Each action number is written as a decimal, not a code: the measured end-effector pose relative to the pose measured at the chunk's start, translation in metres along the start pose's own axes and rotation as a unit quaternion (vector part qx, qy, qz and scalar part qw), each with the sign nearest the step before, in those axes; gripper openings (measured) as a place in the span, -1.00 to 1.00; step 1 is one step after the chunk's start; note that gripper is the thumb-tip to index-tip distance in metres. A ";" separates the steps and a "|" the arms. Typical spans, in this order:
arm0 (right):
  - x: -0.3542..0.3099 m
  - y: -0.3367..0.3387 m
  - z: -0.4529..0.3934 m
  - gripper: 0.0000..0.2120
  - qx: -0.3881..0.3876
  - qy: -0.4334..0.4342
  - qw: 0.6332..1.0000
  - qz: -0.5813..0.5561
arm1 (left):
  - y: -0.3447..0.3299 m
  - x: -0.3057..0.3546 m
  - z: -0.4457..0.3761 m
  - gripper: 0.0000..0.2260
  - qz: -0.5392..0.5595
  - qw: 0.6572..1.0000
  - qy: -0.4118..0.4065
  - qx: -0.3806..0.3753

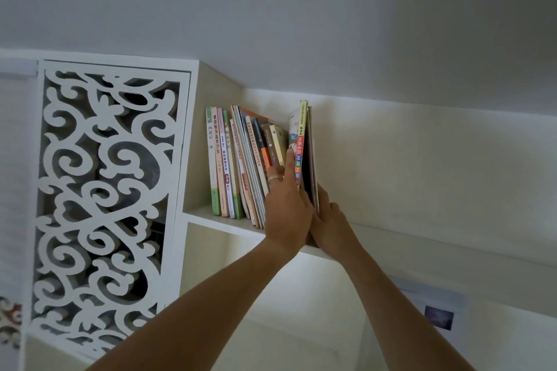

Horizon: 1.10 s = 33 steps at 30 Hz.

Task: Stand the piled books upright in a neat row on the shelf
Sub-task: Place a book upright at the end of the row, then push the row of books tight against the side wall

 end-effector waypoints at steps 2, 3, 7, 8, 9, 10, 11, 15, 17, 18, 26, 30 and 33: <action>-0.001 0.001 0.001 -0.39 0.004 0.003 1.000 0.002 | 0.009 -0.001 0.002 -0.49 0.019 1.000 0.004 -0.006; -0.005 0.000 0.004 -0.36 0.008 0.007 1.000 0.004 | 0.015 -0.002 0.004 -0.49 0.022 1.000 0.005 -0.005; -0.004 -0.001 0.004 -0.36 0.006 -0.011 1.000 0.008 | 0.037 -0.001 0.015 -0.48 0.043 0.999 0.002 0.011; -0.004 -0.001 0.004 -0.37 0.002 -0.016 1.000 0.021 | 0.042 0.000 0.019 -0.47 0.048 0.999 -0.004 0.013; -0.003 -0.001 0.005 -0.37 -0.001 -0.022 0.999 0.025 | 0.046 0.000 0.022 -0.47 0.053 0.998 -0.010 0.012; -0.002 0.000 0.007 -0.37 -0.005 -0.031 0.999 0.034 | 0.051 -0.001 0.024 -0.46 0.057 0.998 -0.018 0.011; -0.003 0.001 0.009 -0.38 -0.007 -0.038 0.998 0.041 | 0.057 -0.002 0.026 -0.46 0.062 0.998 -0.025 0.011; -0.007 0.009 0.021 -0.43 0.065 -0.124 0.984 0.106 | 0.082 -0.008 0.028 -0.45 0.079 0.996 -0.046 0.007; -0.025 0.010 0.026 -0.50 0.131 -0.133 0.972 0.141 | 0.094 -0.010 0.025 -0.45 0.089 0.994 -0.064 0.000; -0.034 0.008 0.028 -0.53 0.159 -0.124 0.969 0.144 | 0.101 -0.012 0.023 -0.46 0.092 0.993 -0.071 -0.004; -0.062 -0.016 0.033 -0.38 0.177 -0.172 0.965 0.093 | 0.142 -0.022 -0.003 -0.55 0.115 0.989 -0.094 -0.020; -0.085 -0.004 0.033 -0.32 0.188 -0.149 0.962 0.126 | 0.146 -0.028 -0.011 -0.51 0.107 0.990 -0.092 -0.026; -0.096 -0.011 0.031 -0.21 0.189 -0.115 0.972 0.075 | 0.153 -0.032 -0.015 -0.47 0.110 0.989 -0.097 -0.026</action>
Point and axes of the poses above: each hand's wrist, its own z-axis away from the middle knuckle, its own y-axis out of the back of the hand, x = y × z, the point moved 8 cm from there along -z, towards the middle knuckle, and after that the axes turned 13 degrees about y, right-handed, at the moved point
